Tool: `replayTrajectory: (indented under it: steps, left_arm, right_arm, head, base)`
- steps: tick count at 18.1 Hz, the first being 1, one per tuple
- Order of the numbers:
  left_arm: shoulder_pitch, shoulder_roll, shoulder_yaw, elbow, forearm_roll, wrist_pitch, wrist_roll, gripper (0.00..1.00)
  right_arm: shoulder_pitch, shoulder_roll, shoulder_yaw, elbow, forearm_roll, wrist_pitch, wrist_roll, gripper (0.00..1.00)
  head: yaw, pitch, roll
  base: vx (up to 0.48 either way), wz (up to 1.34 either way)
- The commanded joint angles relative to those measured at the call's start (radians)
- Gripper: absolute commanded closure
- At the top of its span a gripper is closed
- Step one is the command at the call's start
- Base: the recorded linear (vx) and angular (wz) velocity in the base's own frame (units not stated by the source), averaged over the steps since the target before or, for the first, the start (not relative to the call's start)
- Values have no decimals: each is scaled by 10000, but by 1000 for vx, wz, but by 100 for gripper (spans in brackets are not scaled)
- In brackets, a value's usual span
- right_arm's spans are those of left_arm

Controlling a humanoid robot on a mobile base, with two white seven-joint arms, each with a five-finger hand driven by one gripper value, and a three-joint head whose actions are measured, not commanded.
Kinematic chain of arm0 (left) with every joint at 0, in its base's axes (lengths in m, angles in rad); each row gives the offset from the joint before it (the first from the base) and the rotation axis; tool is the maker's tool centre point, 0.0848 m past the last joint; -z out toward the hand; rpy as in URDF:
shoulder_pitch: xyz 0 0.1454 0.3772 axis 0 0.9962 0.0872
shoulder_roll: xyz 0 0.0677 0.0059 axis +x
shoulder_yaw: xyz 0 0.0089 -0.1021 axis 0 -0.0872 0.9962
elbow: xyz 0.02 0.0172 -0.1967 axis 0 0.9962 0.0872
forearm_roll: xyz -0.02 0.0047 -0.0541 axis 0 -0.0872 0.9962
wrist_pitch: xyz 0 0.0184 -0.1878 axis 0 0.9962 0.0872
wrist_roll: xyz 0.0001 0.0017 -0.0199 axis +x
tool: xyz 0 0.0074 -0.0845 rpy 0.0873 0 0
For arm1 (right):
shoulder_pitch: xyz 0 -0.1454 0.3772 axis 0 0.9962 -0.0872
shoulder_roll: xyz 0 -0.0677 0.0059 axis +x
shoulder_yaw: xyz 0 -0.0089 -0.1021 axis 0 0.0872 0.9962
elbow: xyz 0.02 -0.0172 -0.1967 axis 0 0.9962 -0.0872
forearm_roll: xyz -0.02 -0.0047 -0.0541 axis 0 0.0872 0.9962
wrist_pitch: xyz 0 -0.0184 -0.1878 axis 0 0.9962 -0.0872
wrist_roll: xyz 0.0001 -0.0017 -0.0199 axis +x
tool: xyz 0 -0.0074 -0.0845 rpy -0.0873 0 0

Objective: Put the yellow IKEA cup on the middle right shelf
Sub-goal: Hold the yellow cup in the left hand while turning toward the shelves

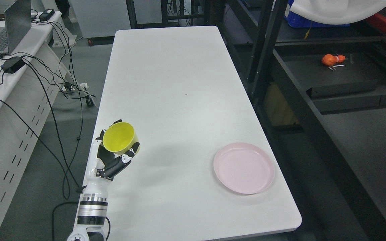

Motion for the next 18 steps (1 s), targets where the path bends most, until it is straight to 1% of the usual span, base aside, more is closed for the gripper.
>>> replayTrajectory:
  steps: [1,10,18]
  left_arm:
    - [12,53,89,-1061,20,-5,-69,100]
    - [456,53,105,-1061,20,-158,-69,100]
    - [502,53,181,-1122,20,-158,-53,100]
  right_arm:
    - [139,-175,169,0,-245,8,-8,1]
    - [139,-175,169,0,-245,8,-8,1]
    - [139,-175,169,0,-245,8,-8,1]
  head:
    - [0,0,0]
    - [0,0,0]
    - [0,0,0]
  base:
    - [-181,-117]
    - [-170,-227]
    - [-235,-299]
